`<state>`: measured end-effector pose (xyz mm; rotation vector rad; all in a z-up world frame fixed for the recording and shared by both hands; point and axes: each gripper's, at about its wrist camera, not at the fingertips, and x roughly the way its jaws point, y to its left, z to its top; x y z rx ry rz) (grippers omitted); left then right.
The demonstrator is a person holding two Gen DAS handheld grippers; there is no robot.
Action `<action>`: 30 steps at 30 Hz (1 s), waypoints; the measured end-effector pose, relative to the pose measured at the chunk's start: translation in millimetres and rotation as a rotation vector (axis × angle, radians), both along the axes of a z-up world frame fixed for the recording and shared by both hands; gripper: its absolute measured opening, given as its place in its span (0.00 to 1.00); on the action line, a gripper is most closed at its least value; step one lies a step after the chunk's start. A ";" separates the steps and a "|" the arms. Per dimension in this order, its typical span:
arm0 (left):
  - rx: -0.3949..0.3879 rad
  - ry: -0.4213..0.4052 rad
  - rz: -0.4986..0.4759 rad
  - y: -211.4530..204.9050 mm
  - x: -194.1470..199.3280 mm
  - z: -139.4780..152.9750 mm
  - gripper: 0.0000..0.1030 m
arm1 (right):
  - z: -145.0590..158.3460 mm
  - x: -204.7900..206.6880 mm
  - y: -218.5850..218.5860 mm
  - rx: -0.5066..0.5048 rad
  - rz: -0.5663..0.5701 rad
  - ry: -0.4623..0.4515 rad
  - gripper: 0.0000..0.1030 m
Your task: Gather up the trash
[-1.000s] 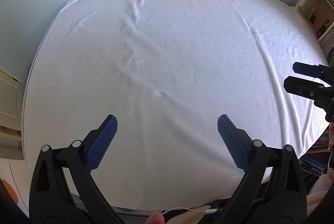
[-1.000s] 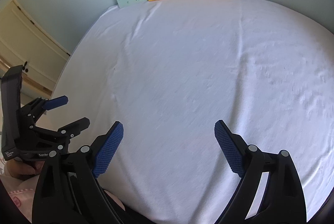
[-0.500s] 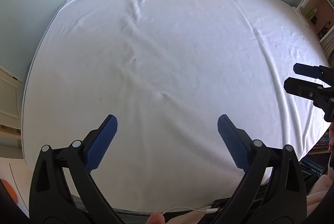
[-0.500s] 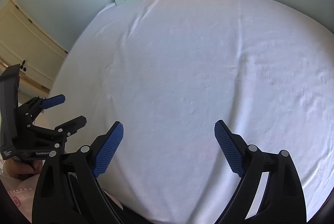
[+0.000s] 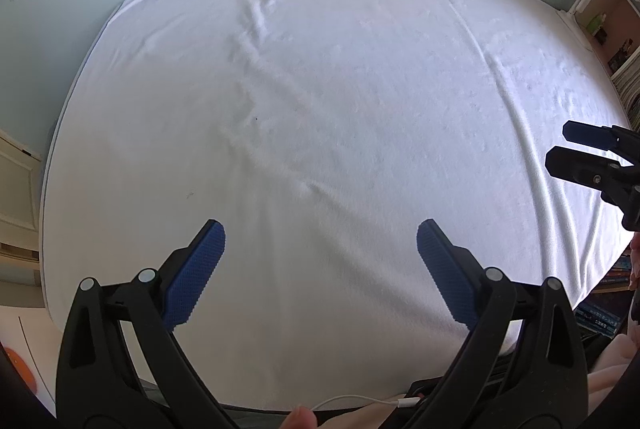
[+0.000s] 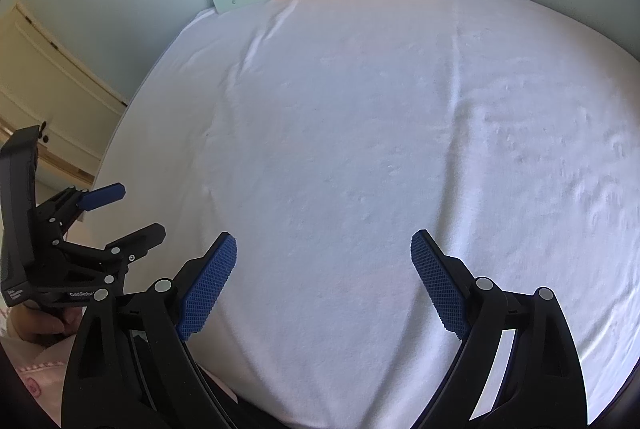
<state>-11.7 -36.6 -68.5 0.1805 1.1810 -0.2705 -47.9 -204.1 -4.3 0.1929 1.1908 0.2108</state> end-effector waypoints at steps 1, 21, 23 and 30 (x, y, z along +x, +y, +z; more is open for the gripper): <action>0.001 -0.002 -0.001 -0.3 0.2 0.1 0.92 | 0.1 0.2 -0.5 0.002 -0.002 0.000 0.86; -0.001 0.000 -0.007 -4.3 4.0 -0.8 0.92 | -3.4 1.6 -6.2 0.006 -0.017 0.010 0.86; -0.004 0.002 -0.004 -3.9 4.2 -1.1 0.92 | -4.2 1.5 -6.9 0.003 -0.018 0.013 0.86; 0.000 -0.001 -0.005 -4.6 4.5 -0.5 0.92 | -3.5 1.9 -6.8 0.005 -0.018 0.010 0.86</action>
